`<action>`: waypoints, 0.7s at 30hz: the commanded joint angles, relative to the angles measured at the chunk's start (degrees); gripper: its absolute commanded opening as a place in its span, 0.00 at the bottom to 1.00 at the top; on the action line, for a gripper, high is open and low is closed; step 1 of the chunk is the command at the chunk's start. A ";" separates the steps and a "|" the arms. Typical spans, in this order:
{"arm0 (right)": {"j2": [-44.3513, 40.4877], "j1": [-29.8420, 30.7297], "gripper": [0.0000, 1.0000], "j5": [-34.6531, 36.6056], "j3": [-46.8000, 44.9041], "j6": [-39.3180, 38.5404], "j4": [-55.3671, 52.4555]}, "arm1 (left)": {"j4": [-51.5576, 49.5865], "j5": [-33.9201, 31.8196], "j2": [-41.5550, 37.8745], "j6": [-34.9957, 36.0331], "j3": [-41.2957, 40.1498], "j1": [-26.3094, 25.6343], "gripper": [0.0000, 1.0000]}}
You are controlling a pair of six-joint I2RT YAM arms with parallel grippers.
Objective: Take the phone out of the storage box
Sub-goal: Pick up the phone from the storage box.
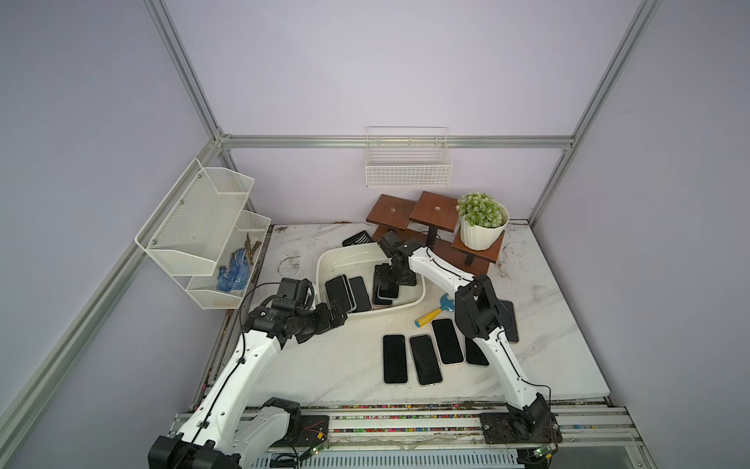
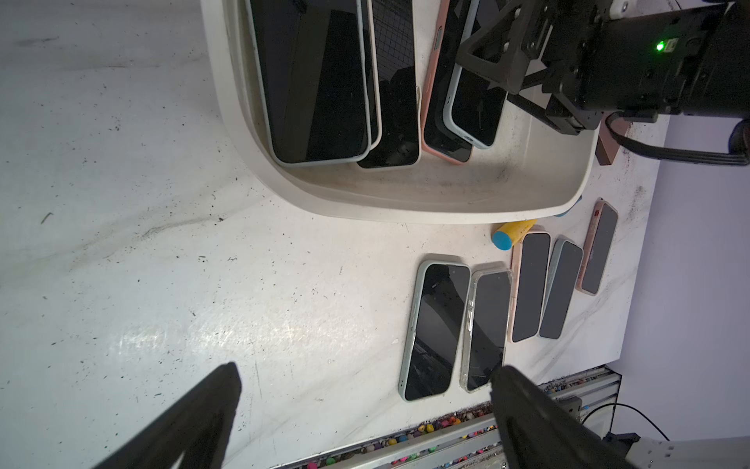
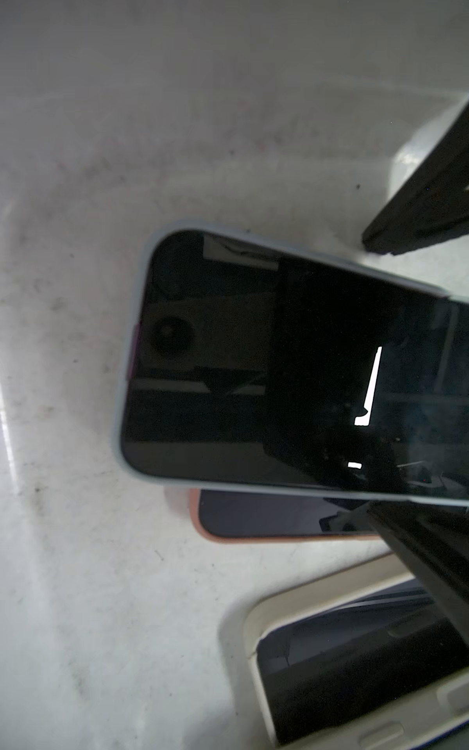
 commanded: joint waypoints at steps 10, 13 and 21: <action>3.46 0.05 0.99 -0.85 -0.27 0.66 -0.81 | -0.49 -0.48 -1.37 1.22 -0.22 0.52 1.00; 3.99 0.05 0.95 -0.32 -0.25 0.21 -1.63 | -0.40 -0.52 -1.29 1.21 -0.22 0.52 1.00; 5.54 0.51 0.91 0.82 0.17 -1.93 -3.73 | -0.31 -0.57 -1.29 1.22 -0.24 0.52 1.00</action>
